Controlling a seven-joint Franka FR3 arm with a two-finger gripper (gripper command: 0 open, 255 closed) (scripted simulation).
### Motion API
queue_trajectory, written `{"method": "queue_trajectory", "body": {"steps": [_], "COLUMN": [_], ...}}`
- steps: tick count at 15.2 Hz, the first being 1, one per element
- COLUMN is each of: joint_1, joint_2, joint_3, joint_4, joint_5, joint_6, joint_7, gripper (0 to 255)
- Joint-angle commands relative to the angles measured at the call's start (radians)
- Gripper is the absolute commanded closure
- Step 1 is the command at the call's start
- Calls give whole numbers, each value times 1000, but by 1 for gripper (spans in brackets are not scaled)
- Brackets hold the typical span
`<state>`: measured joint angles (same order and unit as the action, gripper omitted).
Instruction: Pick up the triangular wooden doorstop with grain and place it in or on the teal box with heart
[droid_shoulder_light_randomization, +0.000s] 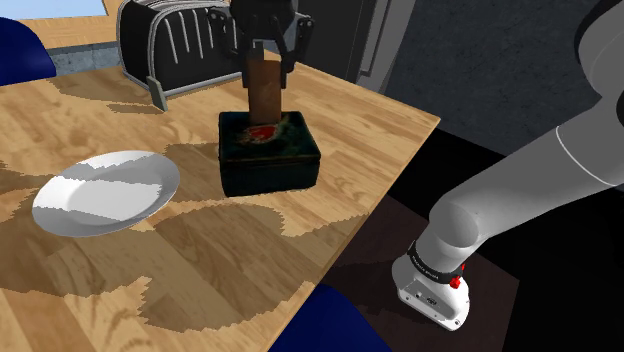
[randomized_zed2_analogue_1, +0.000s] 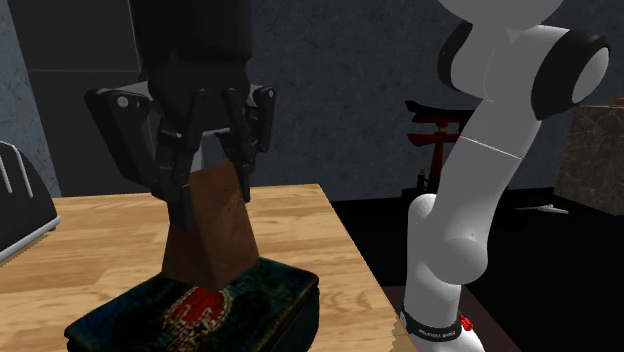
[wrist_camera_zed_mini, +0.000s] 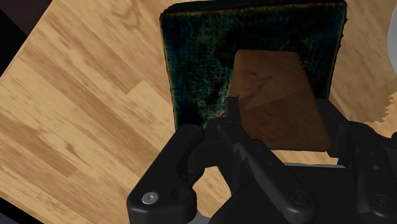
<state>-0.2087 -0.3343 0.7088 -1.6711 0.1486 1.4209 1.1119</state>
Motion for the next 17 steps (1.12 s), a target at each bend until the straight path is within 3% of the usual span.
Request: {"method": "queue_trajectory", "body": {"steps": [1, 7, 14, 15, 17], "joint_1": [4, 13, 13, 13, 13], "joint_2": [-14, -46, -46, -46, -47], "joint_3": [-4, -9, -9, -9, -9], "joint_4": [-41, -141, -141, -141, -142], "joint_5": [7, 25, 25, 25, 25], "joint_6": [29, 102, 102, 102, 102], "joint_7": [-6, -18, -17, -17, -18], "gripper": [255, 255, 255, 0, 0]}}
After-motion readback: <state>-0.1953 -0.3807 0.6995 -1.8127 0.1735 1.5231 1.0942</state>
